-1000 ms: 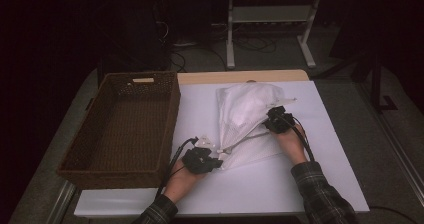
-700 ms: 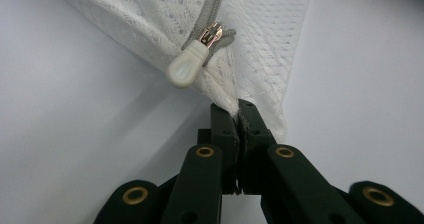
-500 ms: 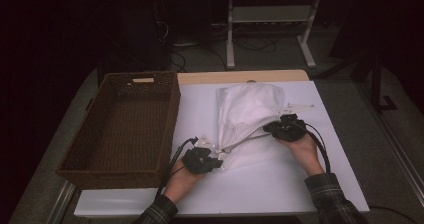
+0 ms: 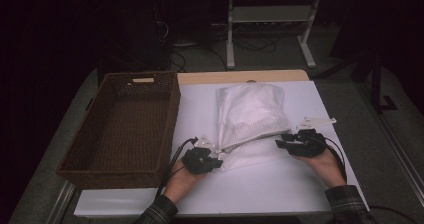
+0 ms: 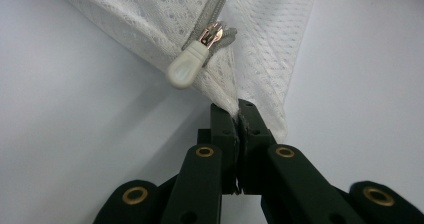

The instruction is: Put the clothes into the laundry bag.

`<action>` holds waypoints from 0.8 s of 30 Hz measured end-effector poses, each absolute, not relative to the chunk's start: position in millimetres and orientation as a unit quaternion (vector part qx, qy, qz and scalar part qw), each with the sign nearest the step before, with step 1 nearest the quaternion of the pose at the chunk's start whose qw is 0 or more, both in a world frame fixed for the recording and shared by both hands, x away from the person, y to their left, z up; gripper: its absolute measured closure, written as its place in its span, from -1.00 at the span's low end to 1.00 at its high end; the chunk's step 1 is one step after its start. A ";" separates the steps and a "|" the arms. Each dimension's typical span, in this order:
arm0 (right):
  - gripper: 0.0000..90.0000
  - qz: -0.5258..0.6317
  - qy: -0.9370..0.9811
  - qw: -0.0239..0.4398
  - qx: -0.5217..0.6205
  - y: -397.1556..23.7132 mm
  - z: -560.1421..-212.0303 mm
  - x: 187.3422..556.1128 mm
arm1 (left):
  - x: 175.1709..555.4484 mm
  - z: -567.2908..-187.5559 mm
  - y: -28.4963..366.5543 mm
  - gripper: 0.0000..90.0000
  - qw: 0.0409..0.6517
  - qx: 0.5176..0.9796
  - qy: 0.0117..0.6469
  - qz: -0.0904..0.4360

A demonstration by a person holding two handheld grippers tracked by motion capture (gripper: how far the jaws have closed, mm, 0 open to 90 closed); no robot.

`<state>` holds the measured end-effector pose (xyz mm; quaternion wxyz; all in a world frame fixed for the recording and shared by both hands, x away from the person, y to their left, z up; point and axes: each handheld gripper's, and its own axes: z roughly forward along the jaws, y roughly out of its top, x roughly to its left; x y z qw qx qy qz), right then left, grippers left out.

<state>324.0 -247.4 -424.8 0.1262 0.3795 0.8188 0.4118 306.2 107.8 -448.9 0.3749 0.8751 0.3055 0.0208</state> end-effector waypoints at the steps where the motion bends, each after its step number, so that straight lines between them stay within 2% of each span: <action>1: 0.35 0.412 0.817 0.130 0.382 -250.8 -425.4 321.4 | 306.2 -448.9 107.8 0.95 0.375 0.875 0.305 0.021; 7: 0.32 0.401 0.806 0.148 0.410 -273.2 -431.1 315.5 | 306.1 -448.9 107.7 0.95 0.374 0.875 0.305 0.022; 13: 0.32 0.393 0.787 0.155 0.450 -294.6 -441.0 326.4 | 306.3 -449.1 107.8 0.95 0.376 0.874 0.307 0.020; 19: 0.35 0.377 0.789 0.151 0.461 -291.1 -451.9 337.6 | 306.3 -449.1 107.9 0.95 0.376 0.874 0.307 0.020; 24: 0.47 0.384 0.780 0.164 0.467 -290.0 -454.9 351.9 | 306.6 -449.3 108.2 0.95 0.377 0.874 0.307 0.019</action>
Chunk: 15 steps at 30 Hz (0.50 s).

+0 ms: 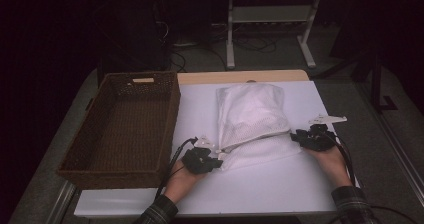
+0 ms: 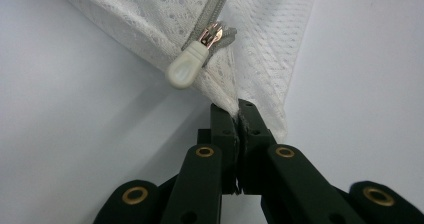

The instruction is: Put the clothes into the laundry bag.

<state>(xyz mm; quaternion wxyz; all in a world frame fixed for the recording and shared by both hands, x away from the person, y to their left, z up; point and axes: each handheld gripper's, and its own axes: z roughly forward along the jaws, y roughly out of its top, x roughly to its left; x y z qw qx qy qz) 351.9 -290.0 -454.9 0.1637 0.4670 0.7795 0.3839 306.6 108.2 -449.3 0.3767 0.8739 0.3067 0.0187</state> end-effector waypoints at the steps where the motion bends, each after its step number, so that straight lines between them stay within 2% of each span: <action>1: 0.49 0.389 0.777 0.162 0.468 -289.8 -455.6 354.1 | 306.7 -449.3 108.2 0.95 0.377 0.874 0.307 0.018; 7: 0.62 0.390 0.784 0.151 0.459 -286.7 -460.4 358.6 | 306.8 -449.4 108.2 0.95 0.377 0.874 0.307 0.018; 12: 0.90 0.374 0.794 0.173 0.448 -280.9 -460.2 354.8 | 306.1 -449.2 107.8 0.95 0.376 0.874 0.308 0.020; 15: 0.95 0.374 0.795 0.173 0.446 -280.4 -460.3 354.5 | 306.1 -449.2 107.7 0.95 0.376 0.874 0.308 0.020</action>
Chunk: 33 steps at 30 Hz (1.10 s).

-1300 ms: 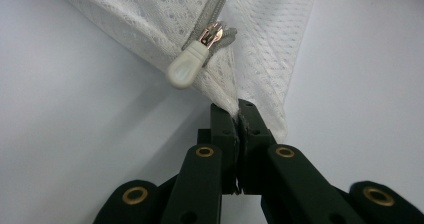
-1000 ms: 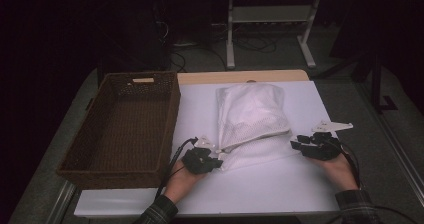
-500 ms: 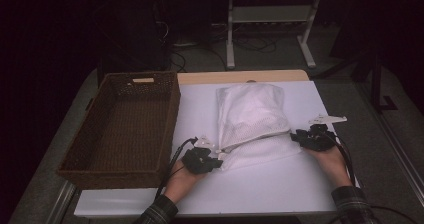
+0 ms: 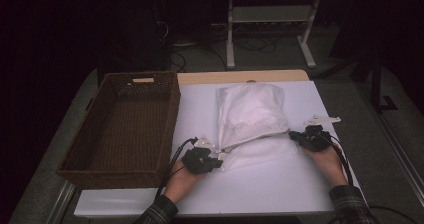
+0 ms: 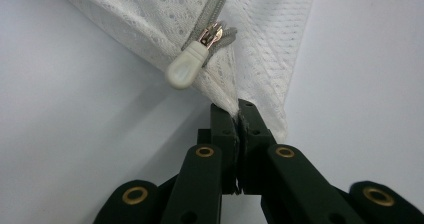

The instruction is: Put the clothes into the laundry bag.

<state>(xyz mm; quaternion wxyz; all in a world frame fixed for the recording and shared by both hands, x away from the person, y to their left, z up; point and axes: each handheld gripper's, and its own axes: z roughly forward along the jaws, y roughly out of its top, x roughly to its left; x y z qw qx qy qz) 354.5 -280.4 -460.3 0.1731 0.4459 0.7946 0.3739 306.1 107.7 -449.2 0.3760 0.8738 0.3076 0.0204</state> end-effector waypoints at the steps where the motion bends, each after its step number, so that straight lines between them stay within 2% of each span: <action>1: 0.95 0.374 0.795 0.173 0.446 -280.2 -460.1 354.4 | 306.0 -449.1 107.7 0.95 0.375 0.874 0.307 0.021; 9: 0.96 0.392 0.784 0.175 0.448 -285.5 -450.3 347.3 | 306.8 -448.6 108.3 0.95 0.376 0.874 0.308 0.018; 14: 0.96 0.402 0.784 0.178 0.439 -291.1 -435.9 317.1 | 305.7 -443.9 112.4 0.95 0.379 0.870 0.314 0.023; 17: 0.96 0.402 0.785 0.178 0.437 -291.5 -435.2 311.5 | 304.9 -442.0 115.5 0.95 0.381 0.868 0.318 0.023; 18: 0.96 0.397 0.789 0.172 0.436 -293.4 -438.0 294.9 | 304.9 -442.1 116.4 0.95 0.380 0.868 0.318 0.022; 20: 0.96 0.390 0.794 0.164 0.436 -295.1 -441.9 285.1 | 304.8 -443.1 117.1 0.95 0.377 0.869 0.320 0.018; 26: 0.96 0.377 0.804 0.158 0.431 -295.6 -449.4 272.5 | 303.5 -446.0 116.0 0.94 0.368 0.873 0.321 0.009; 28: 0.95 0.376 0.805 0.159 0.431 -295.4 -450.3 274.6 | 303.2 -445.4 116.1 0.90 0.367 0.874 0.319 0.007; 31: 0.92 0.373 0.806 0.159 0.431 -294.8 -452.0 276.1 | 303.0 -444.9 116.7 0.71 0.367 0.873 0.320 0.006; 33: 0.86 0.375 0.806 0.158 0.430 -294.8 -452.3 276.4 | 301.9 -442.3 118.2 0.71 0.361 0.874 0.325 0.010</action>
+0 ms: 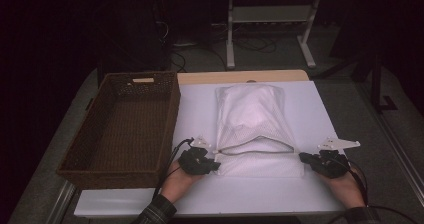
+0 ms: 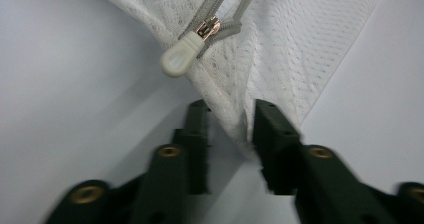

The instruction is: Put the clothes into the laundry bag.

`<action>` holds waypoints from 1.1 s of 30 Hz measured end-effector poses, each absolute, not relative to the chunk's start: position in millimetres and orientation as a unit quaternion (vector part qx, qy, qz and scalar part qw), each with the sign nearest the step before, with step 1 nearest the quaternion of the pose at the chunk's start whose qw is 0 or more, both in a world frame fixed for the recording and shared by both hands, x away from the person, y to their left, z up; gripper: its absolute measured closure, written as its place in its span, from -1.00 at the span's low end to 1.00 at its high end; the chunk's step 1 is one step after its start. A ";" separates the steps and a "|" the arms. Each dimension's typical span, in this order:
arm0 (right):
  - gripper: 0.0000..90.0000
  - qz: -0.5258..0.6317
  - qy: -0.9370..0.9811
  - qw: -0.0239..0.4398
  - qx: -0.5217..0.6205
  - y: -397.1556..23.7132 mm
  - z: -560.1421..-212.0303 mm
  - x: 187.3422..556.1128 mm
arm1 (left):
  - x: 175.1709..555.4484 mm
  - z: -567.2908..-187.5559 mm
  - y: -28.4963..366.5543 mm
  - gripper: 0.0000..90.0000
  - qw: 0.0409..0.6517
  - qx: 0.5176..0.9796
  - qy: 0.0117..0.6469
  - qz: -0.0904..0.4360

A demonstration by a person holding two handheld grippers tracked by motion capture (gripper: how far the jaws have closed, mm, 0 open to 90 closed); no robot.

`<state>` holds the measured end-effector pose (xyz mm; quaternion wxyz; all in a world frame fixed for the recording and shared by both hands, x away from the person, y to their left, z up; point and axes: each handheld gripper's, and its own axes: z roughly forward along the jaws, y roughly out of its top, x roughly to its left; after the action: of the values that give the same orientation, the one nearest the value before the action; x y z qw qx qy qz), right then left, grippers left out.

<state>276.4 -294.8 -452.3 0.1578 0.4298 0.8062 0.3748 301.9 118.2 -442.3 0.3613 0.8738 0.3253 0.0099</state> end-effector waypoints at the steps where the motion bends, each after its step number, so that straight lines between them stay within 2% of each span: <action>1: 0.52 0.382 0.804 0.156 0.429 -294.1 -451.4 276.7 | 301.2 -440.6 119.3 0.39 0.362 0.873 0.326 0.012; 2: 0.39 0.388 0.801 0.153 0.429 -293.8 -450.1 276.5 | 300.6 -439.0 120.0 0.32 0.365 0.872 0.327 0.016; 3: 0.39 0.388 0.801 0.153 0.429 -293.8 -450.1 276.5 | 300.6 -439.0 120.0 0.25 0.365 0.872 0.327 0.016; 4: 0.26 0.392 0.799 0.151 0.430 -293.3 -449.3 276.4 | 299.8 -434.4 121.0 0.25 0.372 0.868 0.328 0.020; 5: 0.26 0.392 0.799 0.151 0.430 -293.3 -449.3 276.4 | 299.8 -434.4 121.0 0.09 0.372 0.868 0.328 0.020; 6: 0.01 0.397 0.794 0.159 0.433 -292.1 -447.6 275.3 | 299.0 -429.8 122.1 0.09 0.382 0.864 0.325 0.025; 7: -0.18 0.401 0.788 0.165 0.437 -291.3 -446.5 275.2 | 298.8 -428.3 122.6 -0.01 0.384 0.864 0.323 0.027; 10: -0.39 0.406 0.783 0.167 0.440 -290.4 -446.2 275.6 | 298.2 -423.9 122.9 -0.13 0.397 0.859 0.321 0.030; 16: -0.47 0.407 0.784 0.165 0.438 -287.7 -447.1 275.9 | 299.1 -418.0 121.6 -0.22 0.410 0.854 0.320 0.031; 33: -0.47 0.403 0.781 0.166 0.448 -293.7 -447.3 276.8 | 317.7 -390.0 97.0 -0.12 0.437 0.858 0.264 0.047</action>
<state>276.8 -293.7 -447.3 0.1658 0.4476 0.7811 0.4025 317.7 97.0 -390.0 0.4374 0.8582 0.2644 0.0468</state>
